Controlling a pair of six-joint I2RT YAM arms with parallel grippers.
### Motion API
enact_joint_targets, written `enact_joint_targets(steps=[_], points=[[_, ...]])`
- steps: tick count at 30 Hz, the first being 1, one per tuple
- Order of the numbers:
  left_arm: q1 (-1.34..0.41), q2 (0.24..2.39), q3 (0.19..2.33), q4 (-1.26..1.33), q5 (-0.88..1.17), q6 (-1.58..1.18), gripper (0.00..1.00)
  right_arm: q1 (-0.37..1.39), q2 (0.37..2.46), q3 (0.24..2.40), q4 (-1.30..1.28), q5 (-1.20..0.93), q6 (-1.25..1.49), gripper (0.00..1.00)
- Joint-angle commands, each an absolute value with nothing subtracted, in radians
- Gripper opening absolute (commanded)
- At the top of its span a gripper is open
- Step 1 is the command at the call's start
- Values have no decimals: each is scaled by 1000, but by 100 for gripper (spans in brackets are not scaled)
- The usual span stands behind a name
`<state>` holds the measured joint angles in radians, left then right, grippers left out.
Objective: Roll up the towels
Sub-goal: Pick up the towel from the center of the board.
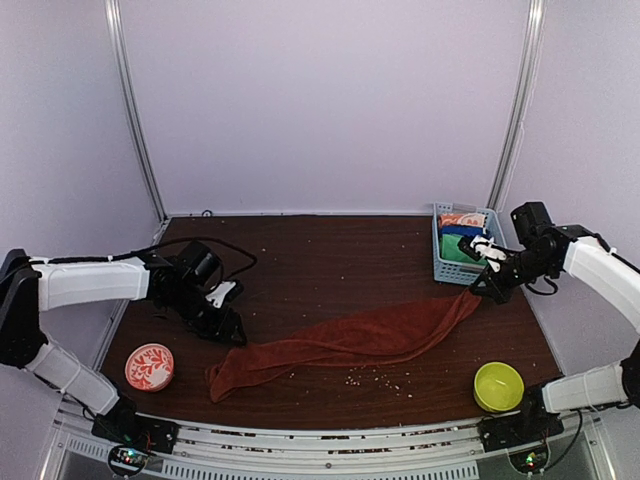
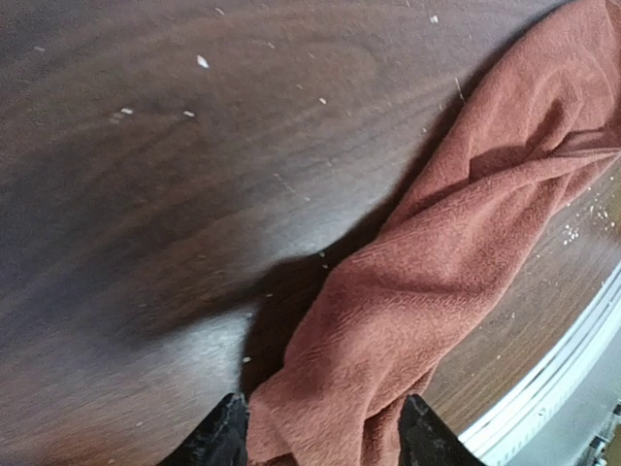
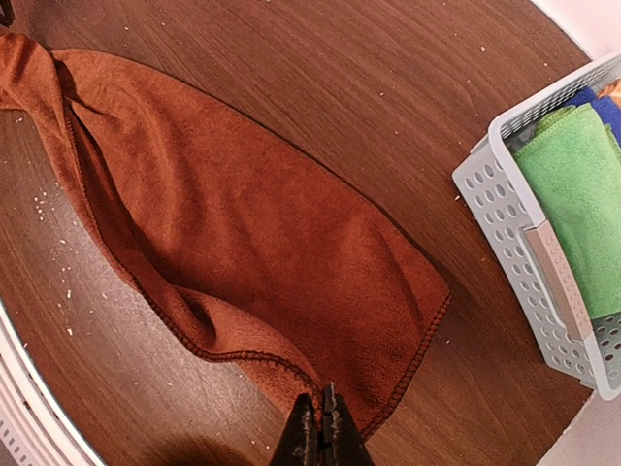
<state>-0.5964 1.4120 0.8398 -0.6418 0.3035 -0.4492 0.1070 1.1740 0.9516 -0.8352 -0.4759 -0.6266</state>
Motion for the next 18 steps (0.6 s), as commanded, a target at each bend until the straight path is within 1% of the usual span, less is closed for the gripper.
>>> enact_joint_targets(steps=[1, 3, 5, 6, 8, 13, 14, 15, 16, 18], points=[[-599, 1468, 837, -530, 467, -401, 55, 108, 1201, 975, -840, -514, -638, 0], [-601, 1509, 828, -489, 544, -414, 54, 109, 1212, 972, -833, -522, -633, 0], [-606, 1549, 834, -487, 538, -419, 50, 109, 1224, 968, -822, -529, -629, 0], [-606, 1568, 843, -497, 517, -411, 46, 109, 1229, 967, -820, -535, -627, 0], [-607, 1585, 871, -522, 475, -397, 41, 109, 1236, 970, -817, -548, -623, 0], [-607, 1629, 972, -637, 303, -380, 39, 110, 1250, 990, -816, -561, -614, 0], [-607, 1632, 984, -651, 272, -384, 40, 109, 1249, 992, -815, -563, -614, 0], [-606, 1628, 991, -657, 257, -388, 45, 109, 1248, 992, -814, -564, -613, 0], [-606, 1624, 992, -656, 255, -393, 52, 109, 1247, 991, -813, -567, -611, 0], [-606, 1624, 981, -640, 300, -392, 75, 109, 1246, 986, -810, -569, -609, 0]])
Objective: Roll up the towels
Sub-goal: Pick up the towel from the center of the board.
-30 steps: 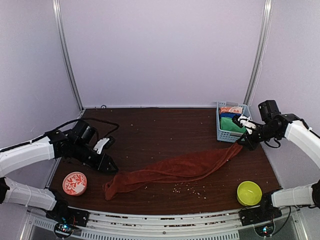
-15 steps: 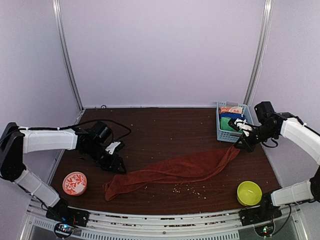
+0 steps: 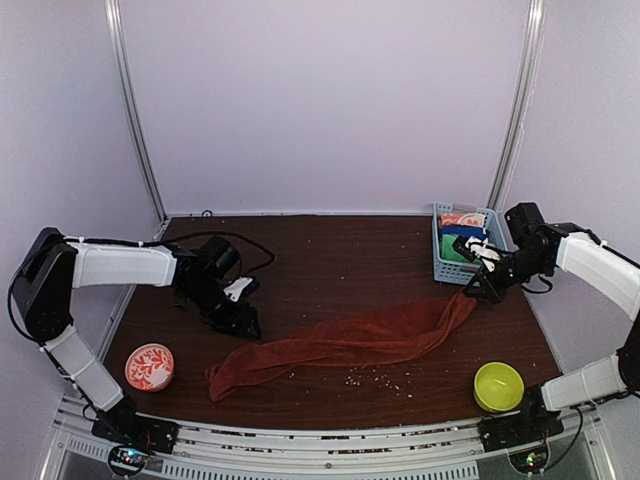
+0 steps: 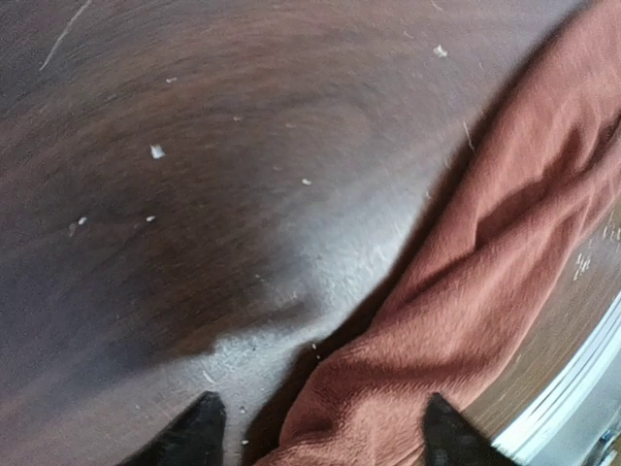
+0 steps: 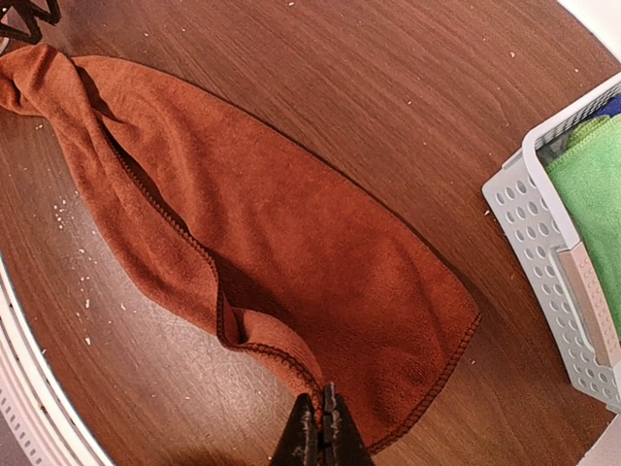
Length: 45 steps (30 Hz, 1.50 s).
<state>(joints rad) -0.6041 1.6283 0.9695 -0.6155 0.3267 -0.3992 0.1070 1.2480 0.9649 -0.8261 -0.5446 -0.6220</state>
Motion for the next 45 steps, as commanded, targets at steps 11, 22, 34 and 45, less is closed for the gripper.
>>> enact_joint_targets(steps=[11, 22, 34, 45], points=[[-624, 1669, 947, -662, 432, -336, 29, 109, 1247, 982, -803, -575, -603, 0], [-622, 1570, 1348, -781, 59, -254, 0, 85, 1299, 1167, -667, -386, -436, 0], [-836, 1283, 922, -809, 557, -285, 24, 50, 1114, 945, -776, -475, -626, 0], [-793, 1336, 957, -856, 296, -258, 54, 50, 1141, 935, -798, -501, -663, 0]])
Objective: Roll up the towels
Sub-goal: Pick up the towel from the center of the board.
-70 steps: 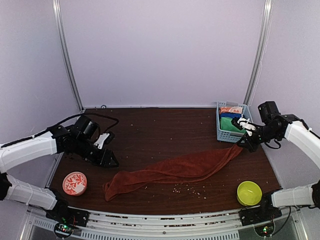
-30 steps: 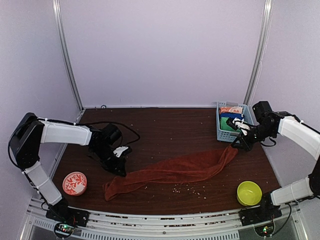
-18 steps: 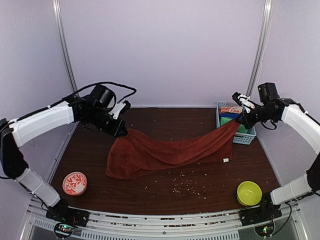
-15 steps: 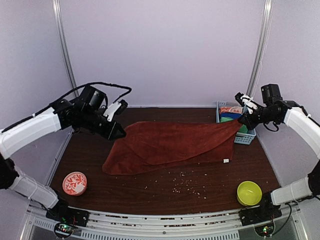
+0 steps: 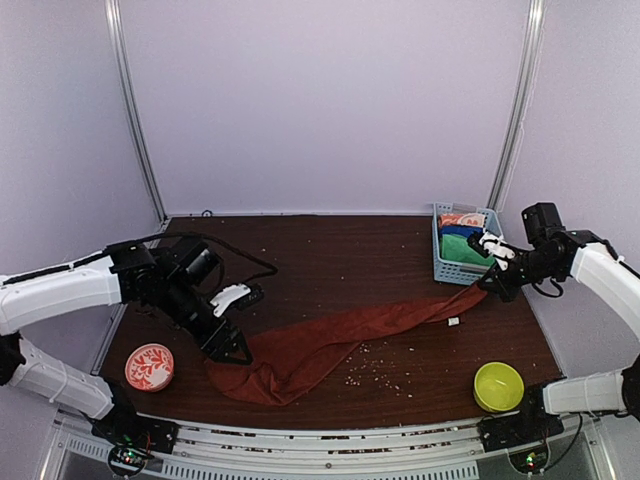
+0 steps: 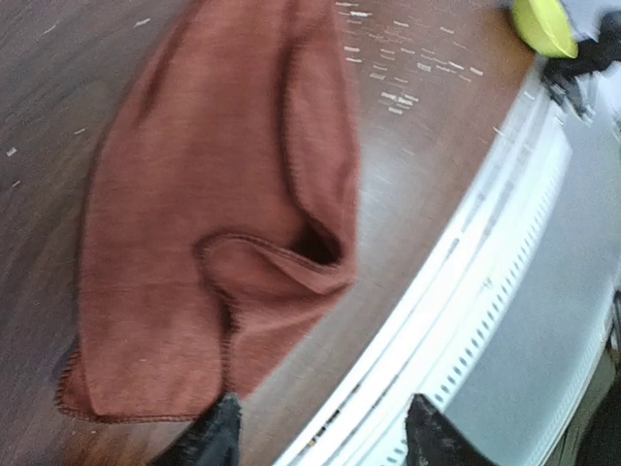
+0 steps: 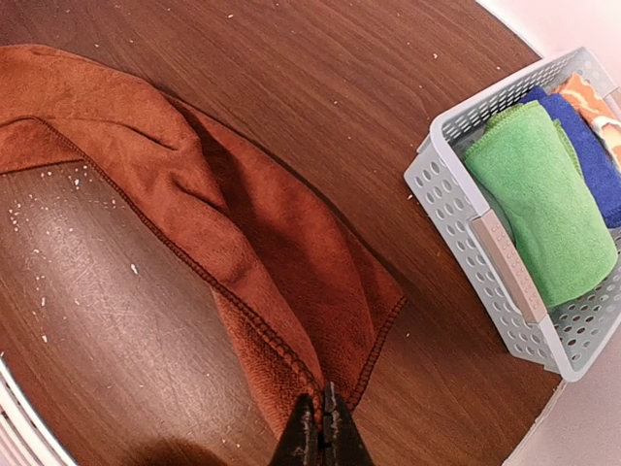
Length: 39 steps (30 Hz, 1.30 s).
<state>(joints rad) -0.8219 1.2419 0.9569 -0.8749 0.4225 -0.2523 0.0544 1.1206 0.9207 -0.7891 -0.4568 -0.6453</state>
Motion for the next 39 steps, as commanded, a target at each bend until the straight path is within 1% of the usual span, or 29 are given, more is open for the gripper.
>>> enact_joint_targets(steps=[1, 3, 10, 13, 14, 19, 24, 28, 34, 37, 39], points=[[-792, 1365, 948, -832, 314, -253, 51, 50, 1147, 937, -798, -510, -663, 0], [-792, 1408, 933, -779, 345, -250, 47, 51, 1159, 940, -798, -519, -661, 0], [-790, 1552, 989, -657, 369, -260, 47, 51, 1173, 934, -793, -527, -656, 0], [-791, 1605, 1000, -658, 323, -221, 47, 51, 1175, 927, -789, -531, -654, 0], [-791, 1620, 1002, -659, 317, -202, 45, 51, 1176, 927, -788, -532, -652, 0], [-792, 1648, 993, -584, 353, -110, 43, 51, 1189, 929, -779, -534, -646, 0], [-793, 1683, 1001, -579, 355, -58, 42, 51, 1204, 931, -776, -544, -639, 0], [-797, 1706, 991, -581, 371, -33, 36, 51, 1212, 931, -774, -546, -635, 0], [-803, 1730, 978, -579, 381, -16, 30, 51, 1225, 937, -771, -549, -632, 0], [-804, 1732, 977, -577, 388, -9, 25, 51, 1230, 939, -771, -551, -630, 0], [-805, 1730, 977, -577, 397, -4, 20, 51, 1230, 939, -769, -551, -629, 0]])
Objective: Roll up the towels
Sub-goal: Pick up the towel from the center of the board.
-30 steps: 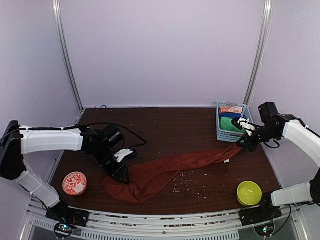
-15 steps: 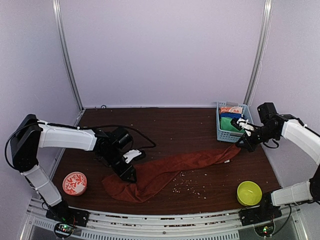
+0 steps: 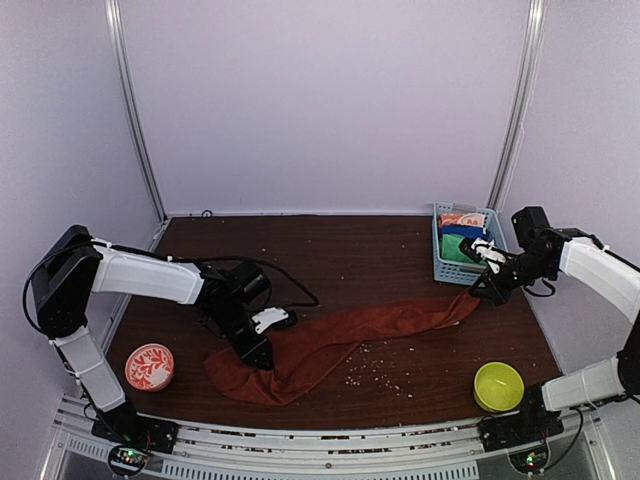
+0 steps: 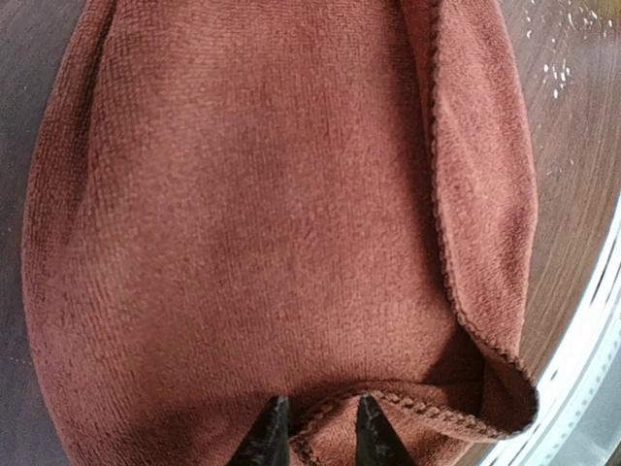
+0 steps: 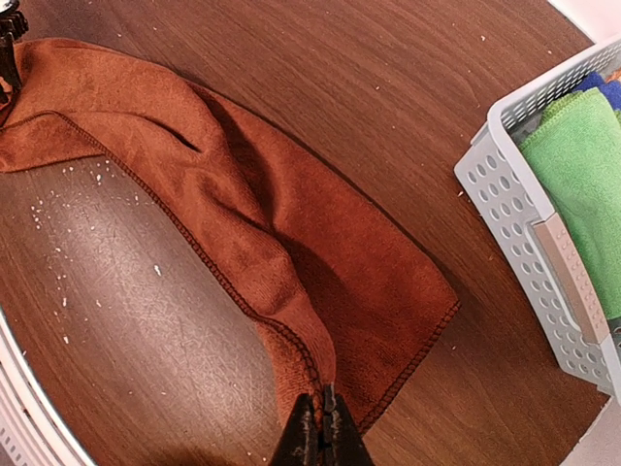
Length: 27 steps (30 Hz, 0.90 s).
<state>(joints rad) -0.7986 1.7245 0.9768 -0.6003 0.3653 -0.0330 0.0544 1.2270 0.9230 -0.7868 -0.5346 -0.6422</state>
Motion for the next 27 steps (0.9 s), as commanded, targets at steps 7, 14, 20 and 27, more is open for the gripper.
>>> enact_joint_targets(steps=[7, 14, 20, 27], points=[[-804, 1700, 995, -606, 404, 1, 0, 51, 1230, 944, -761, -549, -610, 0], [-747, 1549, 1053, -657, 317, -66, 0, 41, 1231, 1053, -740, -523, -518, 0], [-602, 1359, 1145, -692, 194, -126, 0, 20, 1275, 1267, -761, -542, -435, 0], [-457, 1278, 1376, -784, -80, -149, 0, -14, 1341, 1521, -711, -538, -328, 0]])
